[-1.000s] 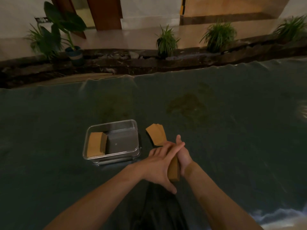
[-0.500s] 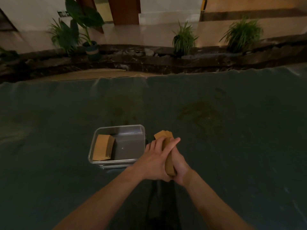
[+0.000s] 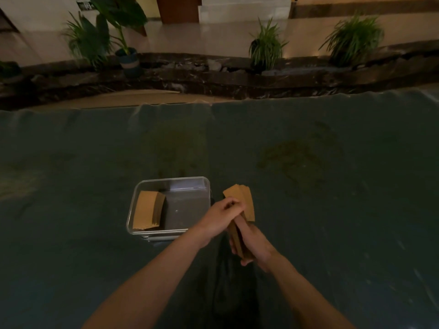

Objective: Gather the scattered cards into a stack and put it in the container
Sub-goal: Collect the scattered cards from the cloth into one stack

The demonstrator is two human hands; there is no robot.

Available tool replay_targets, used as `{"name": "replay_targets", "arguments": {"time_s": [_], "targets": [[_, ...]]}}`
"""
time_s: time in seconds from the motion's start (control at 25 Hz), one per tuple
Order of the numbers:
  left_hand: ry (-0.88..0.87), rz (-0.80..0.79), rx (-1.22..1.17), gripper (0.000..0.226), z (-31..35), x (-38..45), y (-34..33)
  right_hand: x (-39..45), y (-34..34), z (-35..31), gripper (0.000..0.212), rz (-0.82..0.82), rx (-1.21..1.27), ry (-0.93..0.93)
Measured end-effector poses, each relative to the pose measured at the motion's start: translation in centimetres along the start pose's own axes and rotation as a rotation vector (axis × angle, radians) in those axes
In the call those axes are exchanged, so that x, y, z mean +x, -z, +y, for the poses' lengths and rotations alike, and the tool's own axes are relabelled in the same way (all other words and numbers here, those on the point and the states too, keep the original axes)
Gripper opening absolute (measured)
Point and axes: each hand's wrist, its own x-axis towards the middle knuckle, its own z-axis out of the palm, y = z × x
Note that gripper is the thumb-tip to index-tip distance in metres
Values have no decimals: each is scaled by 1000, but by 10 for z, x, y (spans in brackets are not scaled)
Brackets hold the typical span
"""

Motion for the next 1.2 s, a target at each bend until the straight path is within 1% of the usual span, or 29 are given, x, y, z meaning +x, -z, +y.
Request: {"name": "replay_targets", "arguments": {"time_s": [0.08,0.16,0.2,0.32,0.4,0.44,0.48,0.56,0.6,0.76,0.88,0.96,1.04,1.08,1.2], "targets": [[-14,8,-24,22,-4,2,2,-3,9,4,56,-112,77,26],[-11,20,-43,26,-9,6,3,-8,12,2,29,-220,42,39],[-16,36,-19,29,-9,7,0,-8,10,1,24,-212,17,29],[-41,156,63,36,-11,10,-14,-3,-6,-2,31,-21,8,-10],[-7,246,-14,43,-14,12,-23,1,-16,-1,27,55,-18,-2],[11,271,-45,42,-16,14,-25,3,-18,1,26,84,-42,-5],[27,286,-53,34,-18,15,-27,4,-17,3,26,104,-57,-16],[49,276,-61,12,-18,16,-29,4,-17,4,21,116,-40,-45],[47,258,-68,10,-17,16,-30,2,-16,4,17,113,-11,-57],[2,235,-1,14,-10,18,-30,3,-13,-1,13,138,37,-58],[9,160,-63,15,-6,19,-27,4,-9,-8,11,161,-18,-53],[-11,160,-25,10,-8,25,-25,5,-8,-7,13,157,46,-33],[-12,180,58,10,-9,31,-25,6,-9,-2,19,165,139,-21],[-3,210,106,11,-9,36,-25,6,-9,0,22,202,118,-1],[80,319,201,12,-7,44,-27,10,-3,6,29,436,-204,162]]}}
